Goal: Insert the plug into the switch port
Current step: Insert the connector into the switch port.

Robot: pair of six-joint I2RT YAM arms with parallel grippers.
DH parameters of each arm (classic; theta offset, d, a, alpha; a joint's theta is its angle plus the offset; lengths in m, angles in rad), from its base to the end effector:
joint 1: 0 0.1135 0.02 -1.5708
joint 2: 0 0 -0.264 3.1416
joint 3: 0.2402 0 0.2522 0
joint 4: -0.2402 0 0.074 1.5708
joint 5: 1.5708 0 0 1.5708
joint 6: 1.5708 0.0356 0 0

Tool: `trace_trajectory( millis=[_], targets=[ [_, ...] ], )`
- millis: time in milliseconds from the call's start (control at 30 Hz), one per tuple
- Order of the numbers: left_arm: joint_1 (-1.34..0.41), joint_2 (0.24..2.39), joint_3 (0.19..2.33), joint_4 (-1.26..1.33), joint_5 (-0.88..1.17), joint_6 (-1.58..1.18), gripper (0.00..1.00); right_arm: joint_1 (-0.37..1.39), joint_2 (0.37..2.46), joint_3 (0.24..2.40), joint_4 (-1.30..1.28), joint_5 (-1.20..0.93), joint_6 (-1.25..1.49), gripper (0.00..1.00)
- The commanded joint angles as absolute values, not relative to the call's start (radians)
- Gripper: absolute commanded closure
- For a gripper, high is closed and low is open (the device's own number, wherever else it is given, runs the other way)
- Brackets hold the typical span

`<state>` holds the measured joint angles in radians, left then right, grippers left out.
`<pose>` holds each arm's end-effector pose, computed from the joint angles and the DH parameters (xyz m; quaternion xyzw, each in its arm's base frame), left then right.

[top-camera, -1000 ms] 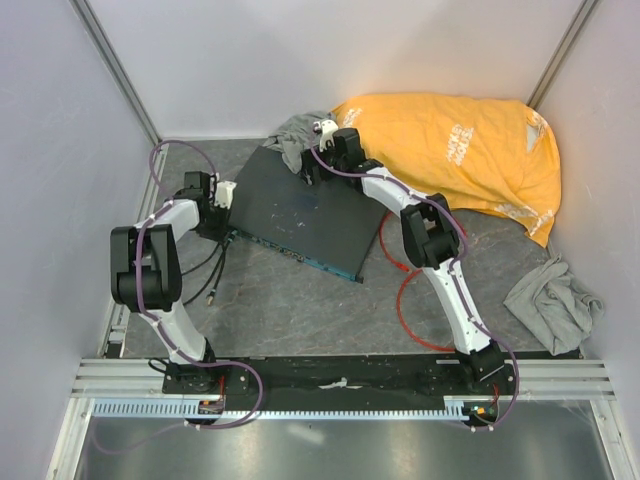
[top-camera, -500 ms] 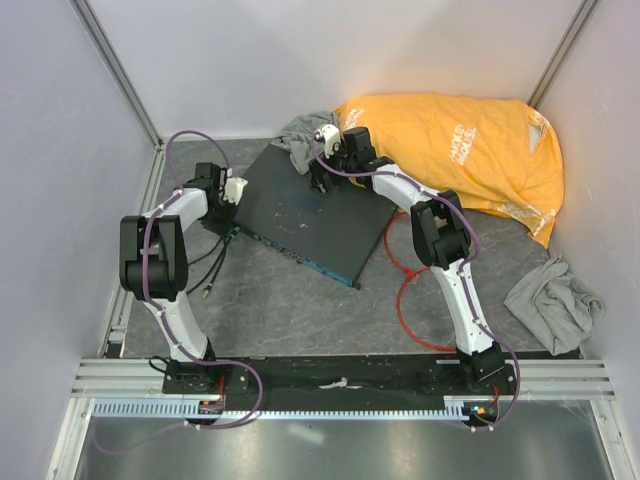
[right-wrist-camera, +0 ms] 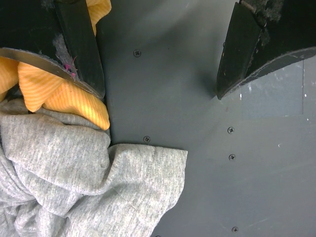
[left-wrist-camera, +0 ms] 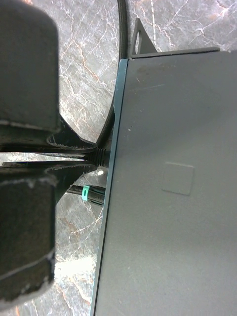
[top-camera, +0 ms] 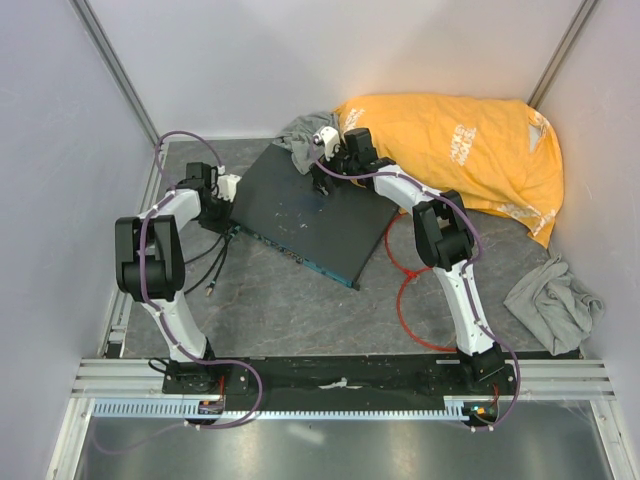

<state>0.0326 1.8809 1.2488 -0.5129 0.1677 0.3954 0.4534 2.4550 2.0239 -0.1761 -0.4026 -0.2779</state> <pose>0.3787 0.0064 0.1692 0.1931 0.9548 -0.0353 0.2231 0.4968 0.2576 0.1721 -0.3970 0.7777 0.2163 0.4367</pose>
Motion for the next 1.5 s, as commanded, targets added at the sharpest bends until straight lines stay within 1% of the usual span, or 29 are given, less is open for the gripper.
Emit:
trace_trajectory(
  millis=[0, 233, 367, 400, 467, 600, 667, 767, 833, 1000, 1100, 1133, 1200, 1333, 1367, 1400, 1433, 1467],
  targets=[
    [-0.006, 1.874, 1.321, -0.051, 0.454, 0.328, 0.98, 0.486, 2.502, 1.940, -0.531, -0.456, -0.353, 0.02],
    [-0.054, 1.940, 1.347, -0.052, 0.442, 0.325, 0.98, 0.488, 2.499, 1.931, -0.532, -0.474, -0.365, 0.02],
    [-0.054, 1.951, 1.353, -0.074, 0.368, 0.339, 0.95, 0.486, 2.488, 1.922, -0.529, -0.459, -0.365, 0.02],
    [-0.054, 1.944, 1.354, -0.081, 0.358, 0.345, 0.92, 0.485, 2.484, 1.919, -0.529, -0.456, -0.364, 0.02],
    [-0.054, 1.933, 1.348, -0.098, 0.339, 0.353, 0.89, 0.480, 2.467, 1.913, -0.525, -0.446, -0.357, 0.02],
    [-0.054, 1.901, 1.319, -0.126, 0.301, 0.379, 0.78, 0.463, 2.422, 1.885, -0.502, -0.404, -0.338, 0.02],
    [-0.054, 1.882, 1.301, -0.147, 0.262, 0.391, 0.75, 0.451, 2.385, 1.865, -0.485, -0.385, -0.331, 0.02],
    [-0.054, 1.852, 1.270, -0.175, 0.227, 0.405, 0.64, 0.433, 2.336, 1.853, -0.476, -0.348, -0.325, 0.02],
    [-0.054, 1.833, 1.246, -0.189, 0.212, 0.410, 0.60, 0.422, 2.301, 1.847, -0.474, -0.333, -0.315, 0.02],
    [-0.052, 1.747, 1.184, -0.219, 0.149, 0.414, 0.58, 0.402, 2.217, 1.812, -0.468, -0.273, -0.290, 0.02],
    [-0.052, 1.675, 1.138, -0.236, 0.117, 0.405, 0.48, 0.399, 2.152, 1.784, -0.465, -0.249, -0.272, 0.02],
    [-0.052, 1.655, 1.132, -0.244, 0.097, 0.399, 0.47, 0.399, 2.116, 1.776, -0.463, -0.245, -0.255, 0.02],
    [-0.052, 1.590, 1.114, -0.258, 0.075, 0.374, 0.41, 0.400, 2.074, 1.740, -0.459, -0.233, -0.232, 0.02],
    [-0.052, 1.441, 1.094, -0.305, 0.057, 0.302, 0.38, 0.400, 1.935, 1.654, -0.446, -0.152, -0.149, 0.02],
    [-0.052, 1.405, 1.091, -0.314, 0.057, 0.261, 0.36, 0.399, 1.910, 1.616, -0.445, -0.131, -0.103, 0.02],
    [-0.052, 1.372, 1.085, -0.321, 0.058, 0.241, 0.32, 0.399, 1.886, 1.596, -0.446, -0.111, -0.082, 0.02],
    [-0.052, 1.291, 1.080, -0.331, 0.077, 0.220, 0.30, 0.400, 1.837, 1.574, -0.443, -0.083, -0.057, 0.02],
    [-0.052, 1.254, 1.074, -0.347, 0.092, 0.186, 0.28, 0.400, 1.812, 1.530, -0.443, -0.030, -0.007, 0.02]
  ],
)
